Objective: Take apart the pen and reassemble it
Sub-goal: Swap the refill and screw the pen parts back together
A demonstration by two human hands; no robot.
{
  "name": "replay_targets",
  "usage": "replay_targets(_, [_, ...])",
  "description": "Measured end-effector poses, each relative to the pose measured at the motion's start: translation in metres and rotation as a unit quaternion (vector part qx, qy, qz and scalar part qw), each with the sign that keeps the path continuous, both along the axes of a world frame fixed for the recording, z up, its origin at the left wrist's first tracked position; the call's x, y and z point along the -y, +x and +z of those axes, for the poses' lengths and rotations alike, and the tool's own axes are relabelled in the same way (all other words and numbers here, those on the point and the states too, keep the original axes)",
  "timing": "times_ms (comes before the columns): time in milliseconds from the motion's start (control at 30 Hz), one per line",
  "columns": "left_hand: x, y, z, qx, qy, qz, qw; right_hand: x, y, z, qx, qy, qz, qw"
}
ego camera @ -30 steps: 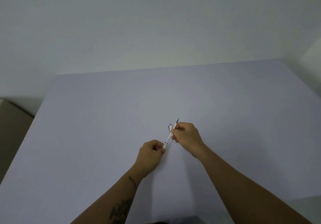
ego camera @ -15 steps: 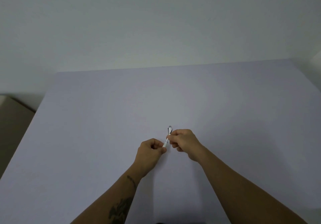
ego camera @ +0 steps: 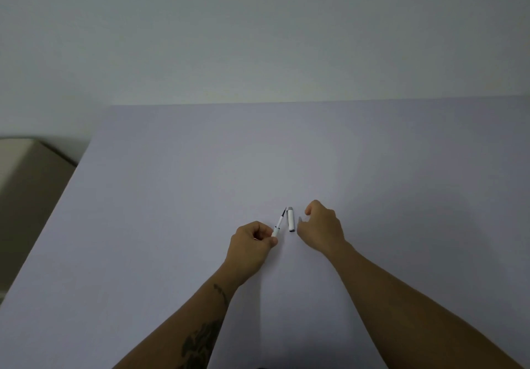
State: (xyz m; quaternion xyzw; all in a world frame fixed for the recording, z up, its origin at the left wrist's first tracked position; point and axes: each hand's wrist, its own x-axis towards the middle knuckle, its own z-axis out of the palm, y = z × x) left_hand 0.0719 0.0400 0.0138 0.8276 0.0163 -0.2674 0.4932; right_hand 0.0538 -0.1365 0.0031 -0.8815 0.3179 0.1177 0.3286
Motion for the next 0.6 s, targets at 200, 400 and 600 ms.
replay_targets(200, [-0.008, 0.002, -0.002, -0.006, 0.005, 0.005, 1.0, -0.009, -0.004, -0.006, -0.022, -0.02, 0.012, 0.999])
replay_targets(400, [-0.016, -0.002, -0.002, -0.008, 0.006, -0.002, 1.0, -0.008, -0.003, 0.005, 0.027, 0.038, -0.035, 0.998])
replay_targets(600, [-0.026, -0.004, 0.004, 0.0, -0.005, -0.015, 1.0, -0.018, 0.009, 0.049, 0.161, 0.229, -0.128, 0.951])
